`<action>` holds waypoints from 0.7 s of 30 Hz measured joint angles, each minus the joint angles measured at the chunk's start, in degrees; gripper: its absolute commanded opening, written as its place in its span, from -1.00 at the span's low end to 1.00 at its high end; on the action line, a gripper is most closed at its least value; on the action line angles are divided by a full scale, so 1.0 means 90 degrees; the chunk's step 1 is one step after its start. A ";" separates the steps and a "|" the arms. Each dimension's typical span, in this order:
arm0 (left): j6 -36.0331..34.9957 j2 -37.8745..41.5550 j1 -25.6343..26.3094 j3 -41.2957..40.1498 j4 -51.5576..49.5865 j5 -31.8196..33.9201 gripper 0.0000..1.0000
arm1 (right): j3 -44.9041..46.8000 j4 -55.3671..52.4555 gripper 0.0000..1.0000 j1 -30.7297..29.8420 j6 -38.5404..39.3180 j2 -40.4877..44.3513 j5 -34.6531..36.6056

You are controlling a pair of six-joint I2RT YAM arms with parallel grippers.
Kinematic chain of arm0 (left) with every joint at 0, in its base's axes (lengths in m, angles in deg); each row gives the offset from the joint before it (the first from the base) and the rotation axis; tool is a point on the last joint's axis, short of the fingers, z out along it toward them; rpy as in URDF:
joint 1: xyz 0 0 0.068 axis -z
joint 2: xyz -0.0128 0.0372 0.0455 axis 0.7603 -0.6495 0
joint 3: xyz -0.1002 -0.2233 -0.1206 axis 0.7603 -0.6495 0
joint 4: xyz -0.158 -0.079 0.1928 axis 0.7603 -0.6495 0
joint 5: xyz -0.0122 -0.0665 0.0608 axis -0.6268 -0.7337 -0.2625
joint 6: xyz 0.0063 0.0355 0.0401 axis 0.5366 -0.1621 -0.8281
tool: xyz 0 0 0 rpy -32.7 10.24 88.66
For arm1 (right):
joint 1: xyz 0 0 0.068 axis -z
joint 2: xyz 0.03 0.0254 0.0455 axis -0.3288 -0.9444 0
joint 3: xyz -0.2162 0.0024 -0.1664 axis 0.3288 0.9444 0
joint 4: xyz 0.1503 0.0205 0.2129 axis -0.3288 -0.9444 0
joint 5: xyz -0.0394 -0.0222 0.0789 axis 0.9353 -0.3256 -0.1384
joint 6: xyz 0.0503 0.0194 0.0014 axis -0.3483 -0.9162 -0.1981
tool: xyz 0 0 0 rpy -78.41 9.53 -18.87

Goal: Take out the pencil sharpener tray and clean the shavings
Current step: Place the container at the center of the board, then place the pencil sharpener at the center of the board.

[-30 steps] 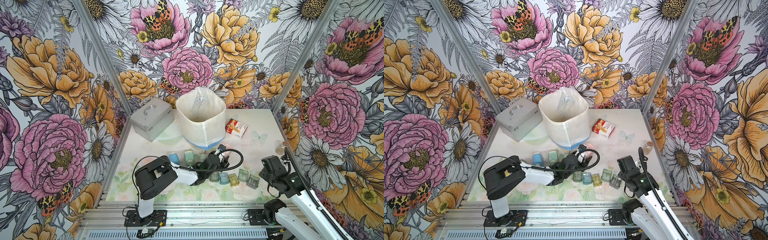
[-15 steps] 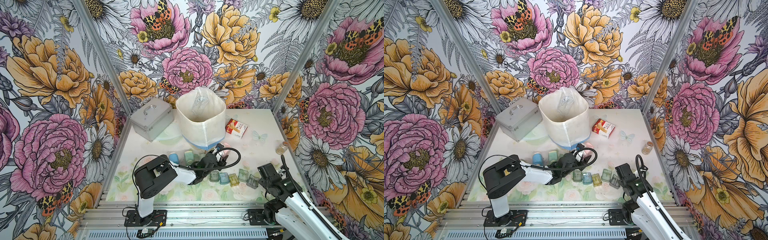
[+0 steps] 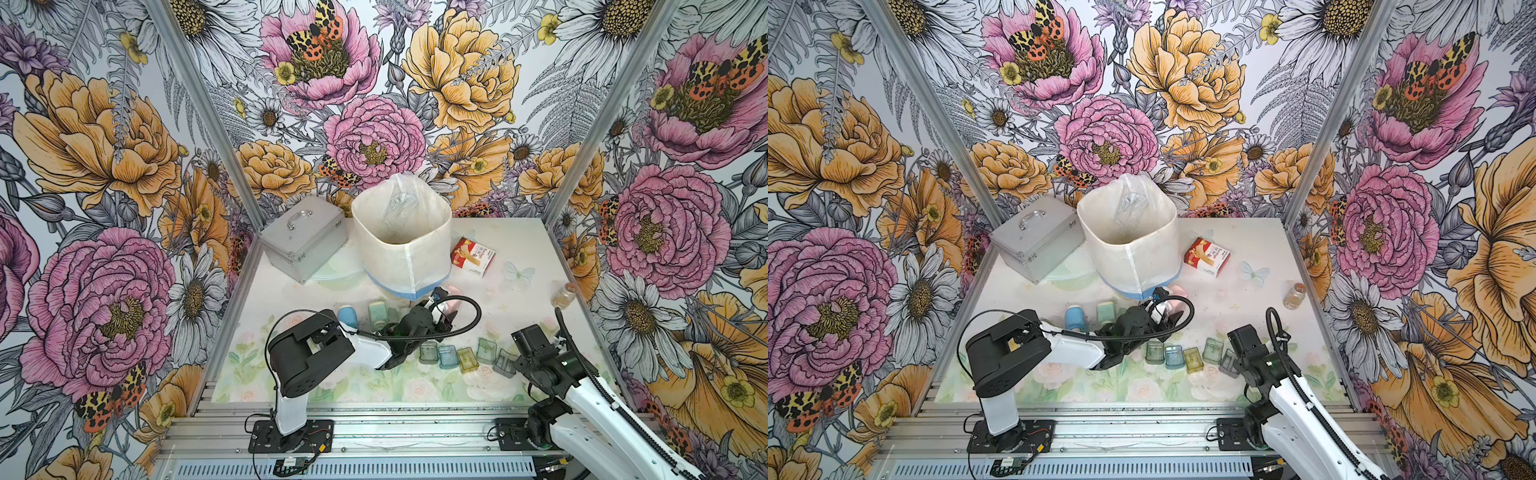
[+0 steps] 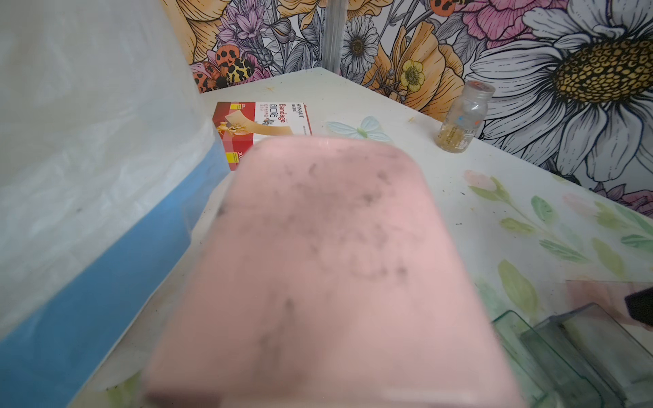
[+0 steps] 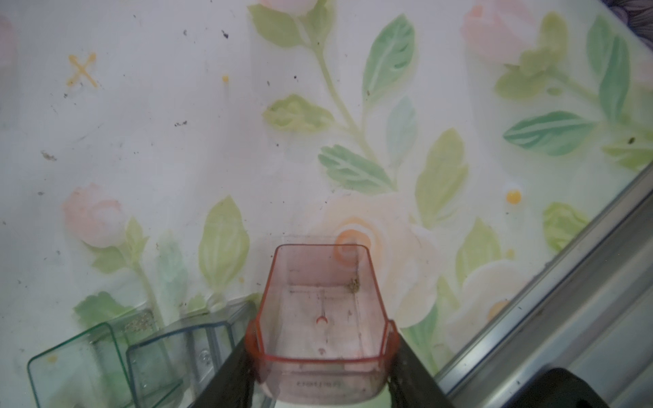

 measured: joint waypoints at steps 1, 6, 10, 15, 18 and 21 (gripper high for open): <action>-0.0002 0.0000 0.0000 0.0000 0.0002 0.0000 -1.00 | 0.0000 0.0012 0.33 0.0000 0.0039 -0.0027 -0.0063; -0.0002 0.0000 0.0000 0.0000 0.0005 0.0000 -1.00 | -0.0049 0.0029 0.47 0.0000 0.0189 -0.0165 -0.0367; -0.0002 0.0000 0.0000 0.0000 0.0005 -0.0019 -1.00 | -0.0418 -0.0005 0.48 0.0000 0.0364 -0.0255 -0.0551; -0.0027 0.0000 0.0000 -0.0058 0.0019 -0.0233 -1.00 | -0.1146 -0.0153 0.46 0.0000 0.0566 -0.0381 -0.0627; -0.0053 0.0000 0.0000 -0.0117 0.0056 -0.0398 -1.00 | -0.1717 -0.0294 0.43 0.0000 0.0775 -0.0539 -0.0675; -0.0109 0.0000 0.0000 -0.0180 0.0112 -0.0527 -1.00 | -0.2455 -0.0352 0.41 0.0000 0.1013 -0.0886 -0.0874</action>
